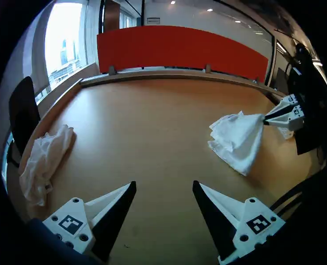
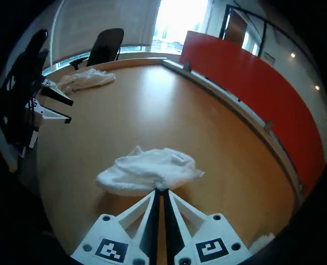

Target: Fold towel

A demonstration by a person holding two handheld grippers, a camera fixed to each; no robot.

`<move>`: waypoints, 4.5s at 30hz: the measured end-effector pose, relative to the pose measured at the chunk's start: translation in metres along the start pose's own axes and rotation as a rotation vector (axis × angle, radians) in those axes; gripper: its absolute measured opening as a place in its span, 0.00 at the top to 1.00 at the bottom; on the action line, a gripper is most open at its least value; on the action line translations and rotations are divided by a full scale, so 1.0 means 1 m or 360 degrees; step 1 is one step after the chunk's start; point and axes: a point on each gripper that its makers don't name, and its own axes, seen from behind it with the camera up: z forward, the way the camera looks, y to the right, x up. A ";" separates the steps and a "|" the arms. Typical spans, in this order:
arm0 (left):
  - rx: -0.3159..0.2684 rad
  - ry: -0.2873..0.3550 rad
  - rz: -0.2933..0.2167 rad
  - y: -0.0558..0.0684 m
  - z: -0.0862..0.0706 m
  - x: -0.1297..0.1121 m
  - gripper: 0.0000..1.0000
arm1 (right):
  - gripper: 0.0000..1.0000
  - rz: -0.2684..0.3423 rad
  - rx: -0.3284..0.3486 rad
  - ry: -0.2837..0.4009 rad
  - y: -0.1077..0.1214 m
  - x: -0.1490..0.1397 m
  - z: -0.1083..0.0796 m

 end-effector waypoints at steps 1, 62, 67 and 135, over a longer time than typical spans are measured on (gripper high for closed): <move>0.0000 0.0007 0.0000 0.000 0.000 0.002 0.05 | 0.94 -0.0026 -0.0014 0.0005 0.007 0.006 -0.003; -0.0010 0.0027 0.0107 0.035 0.005 0.042 0.05 | 0.94 -0.0064 -0.0572 -0.0204 0.332 -0.049 -0.135; 0.0000 0.0014 0.0114 0.037 0.007 0.042 0.05 | 0.94 -0.0026 -0.0594 -0.0229 0.348 -0.063 -0.133; -0.0082 -0.0016 0.0266 0.075 0.015 0.052 0.05 | 0.94 0.0467 -0.0757 -0.0551 0.285 -0.308 -0.229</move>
